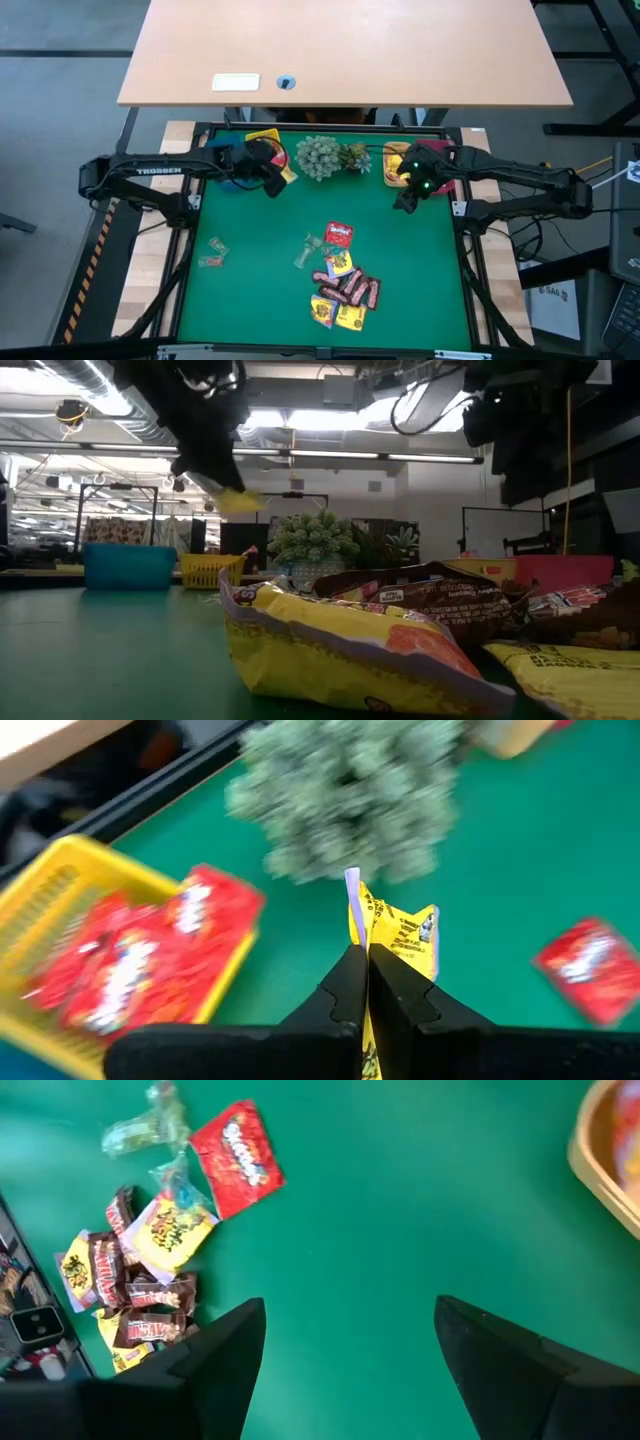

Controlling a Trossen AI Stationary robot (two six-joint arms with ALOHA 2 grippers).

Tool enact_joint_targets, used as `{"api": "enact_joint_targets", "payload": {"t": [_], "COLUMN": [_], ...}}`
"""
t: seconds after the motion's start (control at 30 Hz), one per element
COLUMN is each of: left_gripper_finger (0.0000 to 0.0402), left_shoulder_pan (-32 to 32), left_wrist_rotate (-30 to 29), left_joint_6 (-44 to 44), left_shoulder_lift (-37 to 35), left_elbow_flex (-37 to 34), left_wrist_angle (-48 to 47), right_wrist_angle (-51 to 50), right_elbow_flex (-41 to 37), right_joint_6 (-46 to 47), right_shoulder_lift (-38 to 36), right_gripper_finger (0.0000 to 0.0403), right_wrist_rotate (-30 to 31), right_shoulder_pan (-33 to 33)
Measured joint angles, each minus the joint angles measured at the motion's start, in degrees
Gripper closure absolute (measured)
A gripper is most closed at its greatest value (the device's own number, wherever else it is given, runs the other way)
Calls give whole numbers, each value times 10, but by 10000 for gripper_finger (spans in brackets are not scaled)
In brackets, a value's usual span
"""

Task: Sort candy
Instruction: Put the yellow candy into the orange bin

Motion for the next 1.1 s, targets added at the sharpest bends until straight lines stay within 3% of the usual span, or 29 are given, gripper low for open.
{"api": "enact_joint_targets", "payload": {"t": [0.13, 0.3, 0.47, 0.67, 0.83, 1.1], "left_gripper_finger": [401, 401, 401, 401, 401, 401], "left_shoulder_pan": [-32, -78, -104, -96, -85, -70], "left_wrist_rotate": [10, 11, 5, 1, 1, 2], "left_joint_6": [-16, -26, -24, -24, -20, 71], "left_shoulder_lift": [3, 44, 142, 275, 374, 521], "left_elbow_flex": [0, 0, 0, 6, 91, 305], "left_wrist_angle": [68, 257, 498, 725, 766, 741], "right_wrist_angle": [20, 28, 21, -16, -10, -12], "right_elbow_flex": [0, 0, 7, 94, 163, 215], "right_joint_6": [0, 0, 0, 0, -1, -1], "right_shoulder_lift": [0, 0, -8, -13, -14, -14], "right_gripper_finger": [111, 111, 111, 111, 111, 111], "right_wrist_rotate": [8, 8, 8, 4, 7, 8], "right_shoulder_pan": [23, 31, 31, 31, 31, 31]}}
